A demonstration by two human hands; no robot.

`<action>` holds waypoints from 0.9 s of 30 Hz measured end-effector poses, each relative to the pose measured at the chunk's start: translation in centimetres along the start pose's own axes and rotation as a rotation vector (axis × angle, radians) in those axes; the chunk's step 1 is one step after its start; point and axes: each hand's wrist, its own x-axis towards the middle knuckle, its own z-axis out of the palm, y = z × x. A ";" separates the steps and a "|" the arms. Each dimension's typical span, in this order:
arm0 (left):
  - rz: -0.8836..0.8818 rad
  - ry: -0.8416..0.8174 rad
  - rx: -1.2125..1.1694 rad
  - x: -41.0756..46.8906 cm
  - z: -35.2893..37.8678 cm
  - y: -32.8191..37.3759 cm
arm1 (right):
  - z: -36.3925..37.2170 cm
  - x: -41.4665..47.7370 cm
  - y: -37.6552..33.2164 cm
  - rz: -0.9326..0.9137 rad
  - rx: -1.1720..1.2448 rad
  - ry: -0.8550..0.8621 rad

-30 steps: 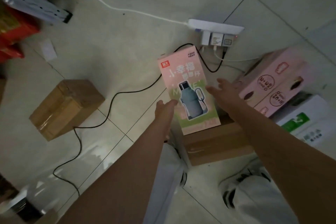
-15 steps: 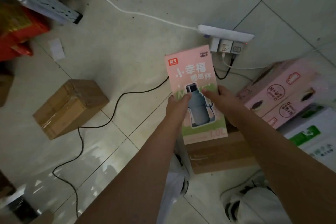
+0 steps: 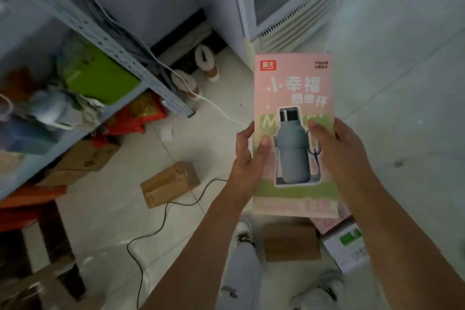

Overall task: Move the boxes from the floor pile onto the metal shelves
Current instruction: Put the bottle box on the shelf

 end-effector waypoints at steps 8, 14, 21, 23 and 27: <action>0.354 0.043 -0.155 -11.0 -5.4 20.3 | -6.1 -13.0 -22.6 -0.334 0.034 -0.062; 0.409 0.212 -0.405 -22.2 -8.2 27.1 | -10.0 -23.2 -31.0 -0.519 -0.023 -0.236; 0.303 0.290 -0.623 -31.5 -14.0 28.9 | -10.3 -32.0 -34.1 -0.562 0.155 -0.553; 0.315 0.341 -0.630 -33.6 -15.8 29.1 | -9.3 -34.0 -34.7 -0.575 0.177 -0.596; 0.418 0.360 -0.612 -37.4 -19.6 28.5 | -6.7 -37.9 -35.7 -0.645 0.195 -0.655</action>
